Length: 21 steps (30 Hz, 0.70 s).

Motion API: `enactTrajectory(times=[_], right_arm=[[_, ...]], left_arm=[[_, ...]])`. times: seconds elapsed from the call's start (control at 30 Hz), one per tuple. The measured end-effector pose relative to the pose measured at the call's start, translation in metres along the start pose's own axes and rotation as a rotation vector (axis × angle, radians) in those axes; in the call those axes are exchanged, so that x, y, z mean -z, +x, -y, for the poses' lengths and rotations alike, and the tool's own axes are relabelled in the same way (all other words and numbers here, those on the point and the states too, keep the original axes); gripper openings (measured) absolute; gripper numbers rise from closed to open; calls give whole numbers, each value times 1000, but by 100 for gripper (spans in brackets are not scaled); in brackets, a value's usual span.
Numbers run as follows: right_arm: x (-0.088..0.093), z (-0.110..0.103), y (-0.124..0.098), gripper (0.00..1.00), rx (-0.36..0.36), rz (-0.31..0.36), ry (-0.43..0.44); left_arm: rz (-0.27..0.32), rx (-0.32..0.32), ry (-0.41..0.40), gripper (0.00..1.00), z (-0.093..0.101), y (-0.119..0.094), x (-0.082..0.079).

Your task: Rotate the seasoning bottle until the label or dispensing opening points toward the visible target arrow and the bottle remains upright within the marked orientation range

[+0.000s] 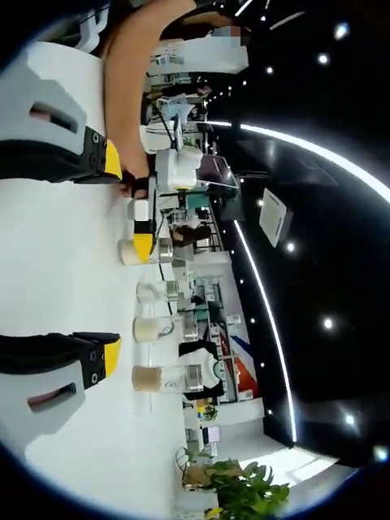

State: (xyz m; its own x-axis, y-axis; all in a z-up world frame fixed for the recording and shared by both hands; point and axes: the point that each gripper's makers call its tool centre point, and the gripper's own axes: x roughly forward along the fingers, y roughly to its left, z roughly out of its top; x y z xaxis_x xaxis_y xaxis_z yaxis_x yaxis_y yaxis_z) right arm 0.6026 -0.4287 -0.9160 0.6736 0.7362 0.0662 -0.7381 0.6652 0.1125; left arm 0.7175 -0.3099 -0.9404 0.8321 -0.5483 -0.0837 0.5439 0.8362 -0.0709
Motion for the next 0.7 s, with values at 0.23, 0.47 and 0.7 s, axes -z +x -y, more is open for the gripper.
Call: enactTrajectory(times=[0.23, 0.47, 0.7], right_arm=[[-5, -1, 18, 64, -46, 20, -68], [-6, -17, 34, 54, -142, 30, -109], [-18, -16, 41, 43, -157, 88, -118]], left_arm=[[-1, 66, 11, 33, 26, -11, 4], [29, 177, 12, 33, 48, -16, 0], [61, 257, 21, 33, 72, -26, -6]])
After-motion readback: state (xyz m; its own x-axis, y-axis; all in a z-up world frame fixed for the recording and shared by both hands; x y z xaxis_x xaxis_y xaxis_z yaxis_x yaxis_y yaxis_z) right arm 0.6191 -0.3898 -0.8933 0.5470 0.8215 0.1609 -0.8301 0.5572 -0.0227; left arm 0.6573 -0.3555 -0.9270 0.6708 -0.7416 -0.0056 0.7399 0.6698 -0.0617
